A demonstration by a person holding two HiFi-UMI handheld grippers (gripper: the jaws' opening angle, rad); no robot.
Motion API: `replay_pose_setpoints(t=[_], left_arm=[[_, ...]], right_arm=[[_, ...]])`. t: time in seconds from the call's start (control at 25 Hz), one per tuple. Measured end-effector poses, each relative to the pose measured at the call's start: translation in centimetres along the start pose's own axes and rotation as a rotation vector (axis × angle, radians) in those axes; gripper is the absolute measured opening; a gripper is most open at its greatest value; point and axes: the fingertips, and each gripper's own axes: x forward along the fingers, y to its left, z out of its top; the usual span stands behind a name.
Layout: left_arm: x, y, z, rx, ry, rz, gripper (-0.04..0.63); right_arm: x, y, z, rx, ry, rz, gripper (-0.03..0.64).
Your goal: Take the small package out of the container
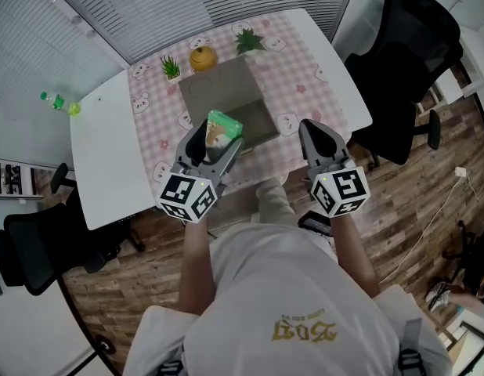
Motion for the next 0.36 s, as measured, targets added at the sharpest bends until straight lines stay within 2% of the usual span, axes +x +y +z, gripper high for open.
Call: replay_pose_setpoints(t=[0.36], left_arm=[[0.14, 0.53, -0.07, 0.003, 0.007, -0.005, 0.362]], right_arm=[[0.50, 0.26, 0.20, -0.011, 0.001, -0.001, 0.012]])
